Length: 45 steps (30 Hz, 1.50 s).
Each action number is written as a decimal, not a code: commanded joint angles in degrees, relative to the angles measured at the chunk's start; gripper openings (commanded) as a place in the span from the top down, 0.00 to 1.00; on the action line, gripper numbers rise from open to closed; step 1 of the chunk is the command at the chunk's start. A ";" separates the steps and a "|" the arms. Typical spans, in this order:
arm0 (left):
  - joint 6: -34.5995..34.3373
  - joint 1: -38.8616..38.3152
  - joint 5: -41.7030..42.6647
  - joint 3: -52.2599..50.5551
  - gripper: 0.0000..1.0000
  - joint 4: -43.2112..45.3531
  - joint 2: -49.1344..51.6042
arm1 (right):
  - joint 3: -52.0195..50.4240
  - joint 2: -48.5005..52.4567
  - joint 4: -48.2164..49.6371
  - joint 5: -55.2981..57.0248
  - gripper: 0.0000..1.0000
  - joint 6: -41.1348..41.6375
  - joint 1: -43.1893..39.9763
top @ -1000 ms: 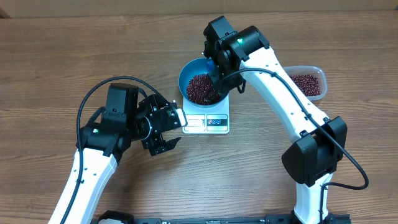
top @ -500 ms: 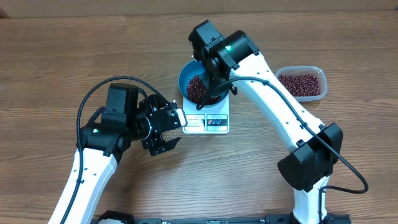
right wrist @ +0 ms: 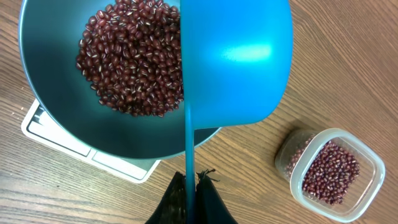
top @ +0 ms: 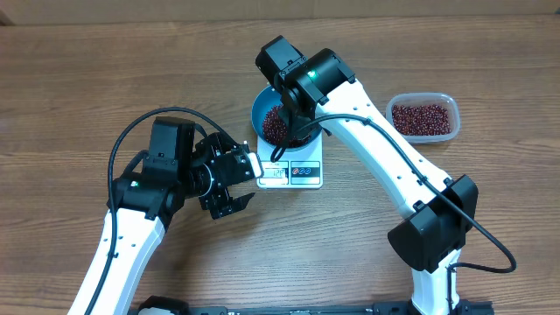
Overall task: Scoop item into bowl and weigh 150g on scale
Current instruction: 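Move the empty scoop with the right gripper back to the bean tub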
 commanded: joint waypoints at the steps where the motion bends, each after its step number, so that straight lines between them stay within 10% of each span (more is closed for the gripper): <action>1: -0.57 -0.39 0.46 -0.31 0.00 0.00 0.31 | 1.88 -2.56 0.11 -0.09 0.96 0.28 0.17; 12: -0.57 -0.39 0.46 -0.31 0.00 0.00 0.31 | 12.20 -5.11 0.07 -15.63 0.96 7.91 -8.61; 25: -0.57 -0.39 0.46 -0.31 0.01 0.00 0.31 | 15.96 -5.92 -4.59 -4.48 0.96 16.98 -27.80; 45: -0.57 -0.39 0.46 -0.31 0.00 0.00 0.31 | 0.00 -2.69 -8.85 -3.02 0.96 21.27 -35.45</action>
